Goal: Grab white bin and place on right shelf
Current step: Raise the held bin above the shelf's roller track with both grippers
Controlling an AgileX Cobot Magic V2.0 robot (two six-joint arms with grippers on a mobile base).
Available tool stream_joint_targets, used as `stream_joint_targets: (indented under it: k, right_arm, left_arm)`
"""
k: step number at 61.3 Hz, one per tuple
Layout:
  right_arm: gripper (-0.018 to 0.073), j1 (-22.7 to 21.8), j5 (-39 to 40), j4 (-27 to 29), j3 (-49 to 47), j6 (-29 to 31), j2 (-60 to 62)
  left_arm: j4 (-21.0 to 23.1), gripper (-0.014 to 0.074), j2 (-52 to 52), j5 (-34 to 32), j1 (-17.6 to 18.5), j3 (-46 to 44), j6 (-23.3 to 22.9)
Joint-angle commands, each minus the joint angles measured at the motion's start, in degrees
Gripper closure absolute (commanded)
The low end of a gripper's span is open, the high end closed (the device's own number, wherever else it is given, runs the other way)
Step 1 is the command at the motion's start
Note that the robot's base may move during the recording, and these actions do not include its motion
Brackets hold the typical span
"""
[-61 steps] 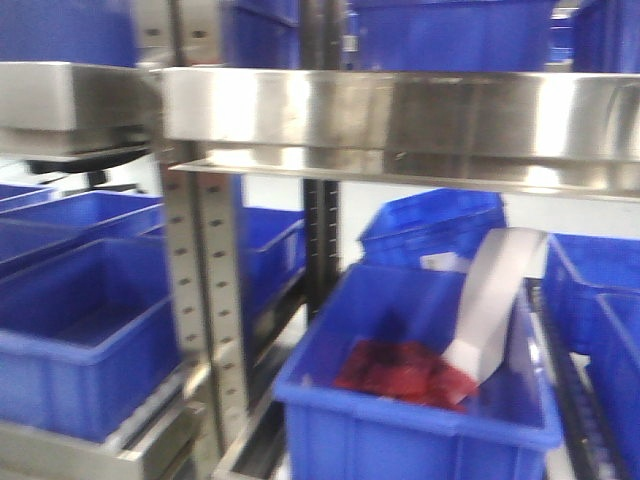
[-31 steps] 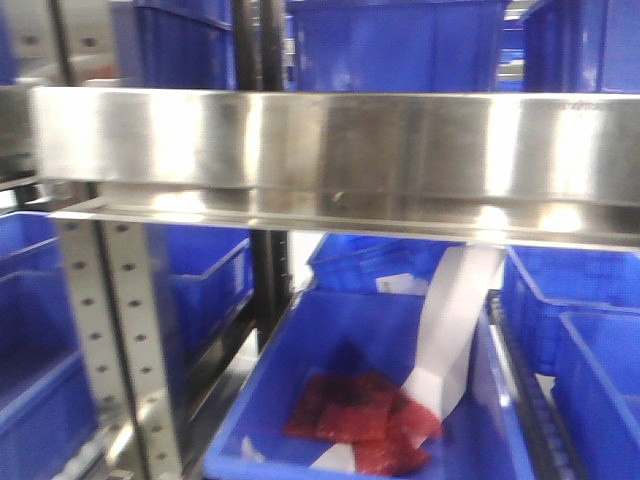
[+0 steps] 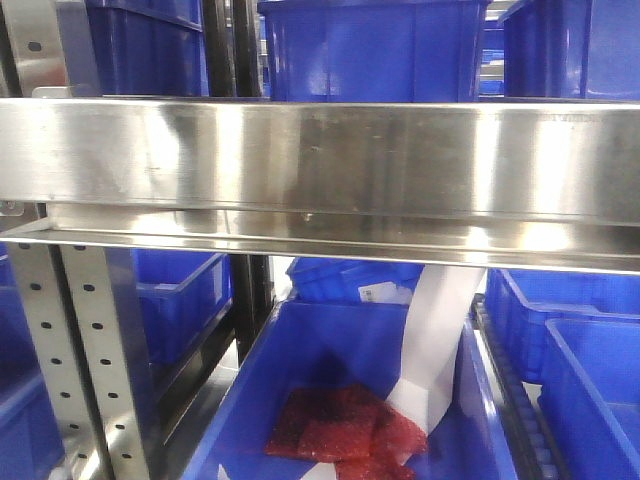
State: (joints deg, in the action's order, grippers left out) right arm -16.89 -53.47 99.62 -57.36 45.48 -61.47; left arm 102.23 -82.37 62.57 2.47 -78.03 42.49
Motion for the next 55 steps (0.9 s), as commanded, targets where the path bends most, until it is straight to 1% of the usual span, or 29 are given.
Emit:
stream_joint_targets:
  k: [1,55]
  right_arm:
    - [0.0443,1.8,-14.1,9.2,-2.3,-0.4,2.1]
    - [0.0443,1.8,-14.1,9.2,-2.3,-0.4,2.1]
  left_arm:
    - [1.3,0.0722,2.2,11.7,2.1,-2.2,1.1]
    - [1.3,0.0722,2.2,11.7,2.1,-2.2,1.1]
